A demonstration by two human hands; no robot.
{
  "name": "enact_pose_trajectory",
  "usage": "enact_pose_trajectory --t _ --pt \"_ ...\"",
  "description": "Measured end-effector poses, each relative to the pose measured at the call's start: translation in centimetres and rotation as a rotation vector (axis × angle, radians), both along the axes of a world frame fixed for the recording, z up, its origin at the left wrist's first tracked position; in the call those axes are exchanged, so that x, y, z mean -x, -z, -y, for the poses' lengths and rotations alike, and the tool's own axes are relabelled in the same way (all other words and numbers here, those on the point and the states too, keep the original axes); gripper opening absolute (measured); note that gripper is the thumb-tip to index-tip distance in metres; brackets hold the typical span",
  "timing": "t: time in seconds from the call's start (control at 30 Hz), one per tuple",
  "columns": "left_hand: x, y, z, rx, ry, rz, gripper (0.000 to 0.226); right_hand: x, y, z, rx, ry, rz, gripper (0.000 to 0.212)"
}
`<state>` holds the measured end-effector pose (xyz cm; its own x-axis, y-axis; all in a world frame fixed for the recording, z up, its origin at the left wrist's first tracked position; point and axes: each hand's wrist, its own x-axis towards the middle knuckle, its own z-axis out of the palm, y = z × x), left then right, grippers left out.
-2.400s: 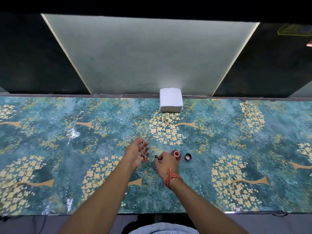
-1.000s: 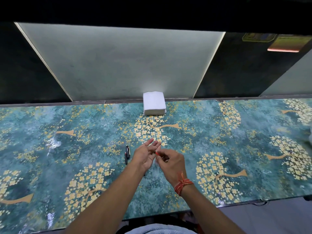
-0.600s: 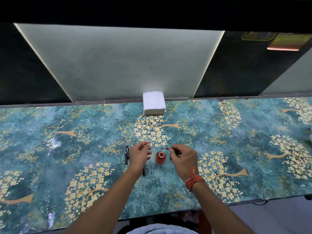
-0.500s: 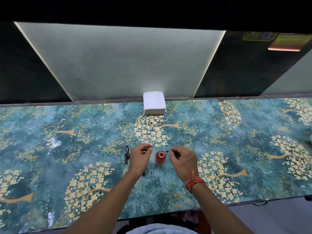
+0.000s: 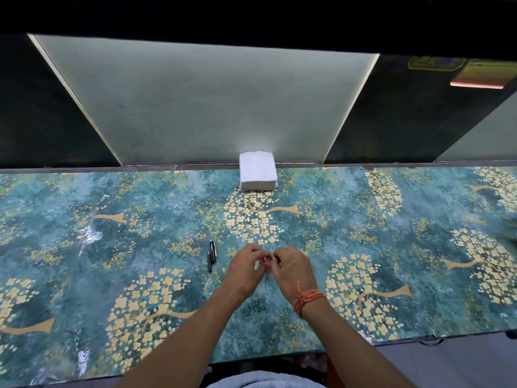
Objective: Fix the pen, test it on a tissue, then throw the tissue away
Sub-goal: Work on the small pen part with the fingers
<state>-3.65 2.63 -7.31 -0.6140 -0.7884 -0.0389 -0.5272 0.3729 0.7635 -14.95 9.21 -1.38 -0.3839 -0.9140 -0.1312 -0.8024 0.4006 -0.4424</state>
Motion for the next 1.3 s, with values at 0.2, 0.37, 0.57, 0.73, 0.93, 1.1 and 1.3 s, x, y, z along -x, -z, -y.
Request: enact_pose_trajectory --t 0.2,0.37,0.57,0.73,0.93,1.1,1.3 --pt "0.0 0.5 0.1 0.030 0.009 -0.016 0.018 -0.1 0.3 0.1 -0.046 -0.013 -0.003 0.027" --pt "0.2 0.7 0.2 0.000 0.020 -0.036 0.022 -0.3 0.2 0.1 -0.071 -0.016 -0.007 0.027" --pt "0.2 1.1 0.3 0.009 0.013 -0.035 0.020 -0.7 -0.1 0.3 -0.128 -0.025 -0.055 0.033" --pt "0.3 1.1 0.7 0.015 0.027 -0.044 0.019 -0.6 -0.7 1.0 -0.209 -0.039 -0.068 0.035" --pt "0.4 1.1 1.0 -0.035 -0.016 -0.053 0.017 -0.5 -1.2 1.6 -0.202 -0.061 -0.064 0.022" --pt "0.5 1.1 1.1 -0.038 0.001 -0.043 0.013 -0.5 -1.5 1.8 -0.262 -0.053 -0.058 0.024" --pt "0.4 0.9 1.3 -0.039 0.036 -0.030 0.017 -0.4 -2.0 2.0 -0.331 -0.105 -0.072 0.028"
